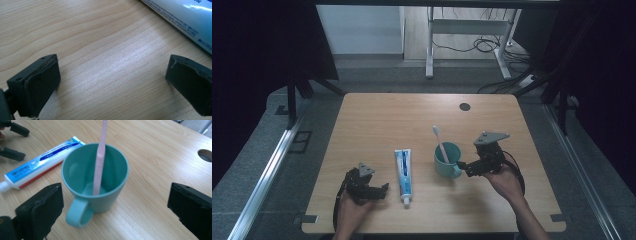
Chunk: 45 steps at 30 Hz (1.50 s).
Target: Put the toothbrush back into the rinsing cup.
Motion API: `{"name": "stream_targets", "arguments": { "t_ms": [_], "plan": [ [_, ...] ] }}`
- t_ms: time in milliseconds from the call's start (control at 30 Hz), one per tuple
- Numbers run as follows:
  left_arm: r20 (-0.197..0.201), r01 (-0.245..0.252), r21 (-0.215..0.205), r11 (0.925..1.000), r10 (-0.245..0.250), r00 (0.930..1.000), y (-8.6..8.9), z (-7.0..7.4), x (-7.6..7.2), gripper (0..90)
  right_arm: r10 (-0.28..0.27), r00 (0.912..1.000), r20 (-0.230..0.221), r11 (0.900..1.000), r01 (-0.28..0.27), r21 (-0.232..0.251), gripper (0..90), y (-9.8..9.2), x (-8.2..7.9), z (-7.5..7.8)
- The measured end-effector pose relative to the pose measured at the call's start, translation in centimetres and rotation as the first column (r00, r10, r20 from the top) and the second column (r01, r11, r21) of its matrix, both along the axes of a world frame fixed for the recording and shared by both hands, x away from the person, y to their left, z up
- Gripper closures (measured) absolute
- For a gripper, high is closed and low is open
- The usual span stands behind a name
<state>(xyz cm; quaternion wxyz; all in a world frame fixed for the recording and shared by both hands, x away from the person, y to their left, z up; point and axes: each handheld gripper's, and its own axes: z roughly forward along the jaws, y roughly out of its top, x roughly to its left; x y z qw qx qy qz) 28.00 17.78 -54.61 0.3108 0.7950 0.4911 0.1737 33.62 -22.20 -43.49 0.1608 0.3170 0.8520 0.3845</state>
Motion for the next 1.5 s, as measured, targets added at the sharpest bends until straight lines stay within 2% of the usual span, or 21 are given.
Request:
{"name": "stream_targets", "arguments": {
  "t_ms": [400, 933, 1300, 1500],
  "plan": [
    [-0.002, 0.001, 0.002, 1.0000, -0.001, 1.0000, 0.0, 0.0, 0.0, 0.0, -0.028, 0.9995, 0.012, 0.999, 0.029, -0.022, 0.0, -1.8, -0.9, -0.7],
    [-0.005, 0.000, 0.001, 1.0000, 0.000, 1.0000, 0.0, 0.0, 0.0, 0.0, -0.102, 0.9948, 0.007, 0.995, 0.102, -0.002, 0.0, -5.0, -2.3, -3.5],
    [-0.004, 0.003, 0.004, 1.0000, -0.003, 1.0000, 0.0, 0.0, 0.0, 0.0, -0.136, 0.9907, 0.004, 0.991, 0.136, -0.003, 1.1, -6.3, -3.1, -5.4],
    [-0.004, 0.002, 0.003, 1.0000, -0.002, 1.0000, 0.0, 0.0, 0.0, 0.0, -0.135, 0.9907, -0.011, 0.989, 0.134, -0.061, 1.4, -6.5, -3.5, -7.1]
  ]
}}
